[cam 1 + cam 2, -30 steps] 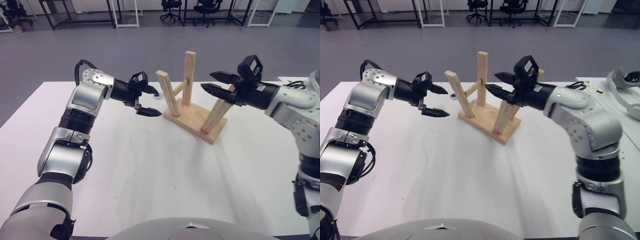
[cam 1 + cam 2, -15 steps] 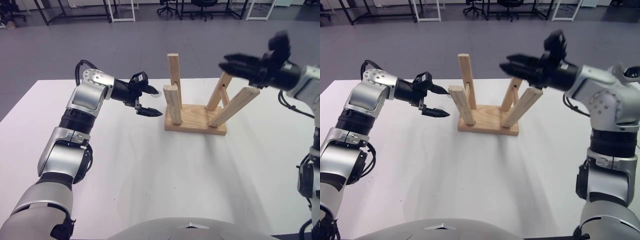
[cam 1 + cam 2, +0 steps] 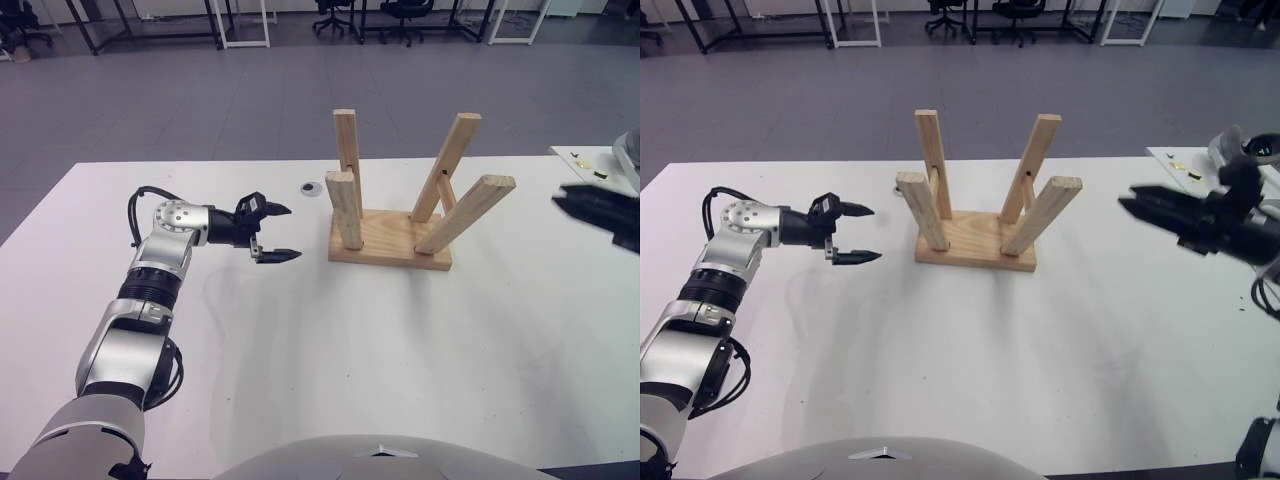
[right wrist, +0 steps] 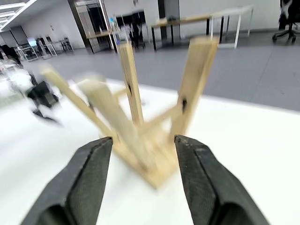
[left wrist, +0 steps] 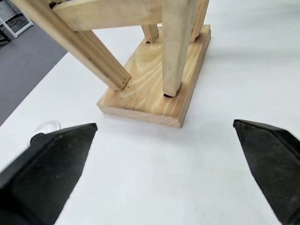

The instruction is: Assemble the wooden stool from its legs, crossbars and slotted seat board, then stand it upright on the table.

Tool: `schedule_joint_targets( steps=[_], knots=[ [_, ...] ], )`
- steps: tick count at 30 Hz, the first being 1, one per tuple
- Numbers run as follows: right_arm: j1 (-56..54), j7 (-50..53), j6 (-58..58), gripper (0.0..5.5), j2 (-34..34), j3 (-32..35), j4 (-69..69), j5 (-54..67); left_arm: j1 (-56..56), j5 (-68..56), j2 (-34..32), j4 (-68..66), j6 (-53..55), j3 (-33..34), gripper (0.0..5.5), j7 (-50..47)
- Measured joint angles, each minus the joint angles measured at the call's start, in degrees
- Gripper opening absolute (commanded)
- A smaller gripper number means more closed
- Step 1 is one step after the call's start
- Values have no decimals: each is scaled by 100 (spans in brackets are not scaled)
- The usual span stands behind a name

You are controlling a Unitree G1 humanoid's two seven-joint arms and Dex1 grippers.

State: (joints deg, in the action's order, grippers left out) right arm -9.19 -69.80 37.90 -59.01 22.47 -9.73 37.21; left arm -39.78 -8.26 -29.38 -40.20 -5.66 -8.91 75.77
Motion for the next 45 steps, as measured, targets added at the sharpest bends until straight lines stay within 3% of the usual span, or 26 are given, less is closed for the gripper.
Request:
schedule_joint_targets(
  steps=[4, 10, 19, 27, 35, 41, 45],
  knots=[
    [-114, 353, -699, 247, 570, -1059, 216, -822, -333, 117, 578, -839, -502, -54, 536, -84],
    [-1172, 606, -1376, 247, 1350, -1888, -401, -1476, -884, 228, 1091, -1806, -902, -27, 536, -257],
    [-1819, 217, -1568, 247, 1799, -2242, -1216, -1621, -1152, 442, 1622, -2652, -1229, 74, 536, -777],
    [-1990, 36, -1834, 149, 1956, -2333, -1664, -1844, -1201, 404, 1887, -2907, -1388, 408, 407, -611],
    [-2051, -158, -1969, 148, 2068, -2275, -1863, -1860, -1160, 394, 1777, -2886, -1541, 548, 286, -253],
    [-2141, -261, -862, 148, 2185, -1770, -1596, -1168, -968, 2, 1594, -2216, -1497, 684, 192, 321],
    [-2202, -135, 480, 148, 2216, -1527, -959, -508, -585, -369, 1547, -1384, -507, 667, 150, 935]
  ],
)
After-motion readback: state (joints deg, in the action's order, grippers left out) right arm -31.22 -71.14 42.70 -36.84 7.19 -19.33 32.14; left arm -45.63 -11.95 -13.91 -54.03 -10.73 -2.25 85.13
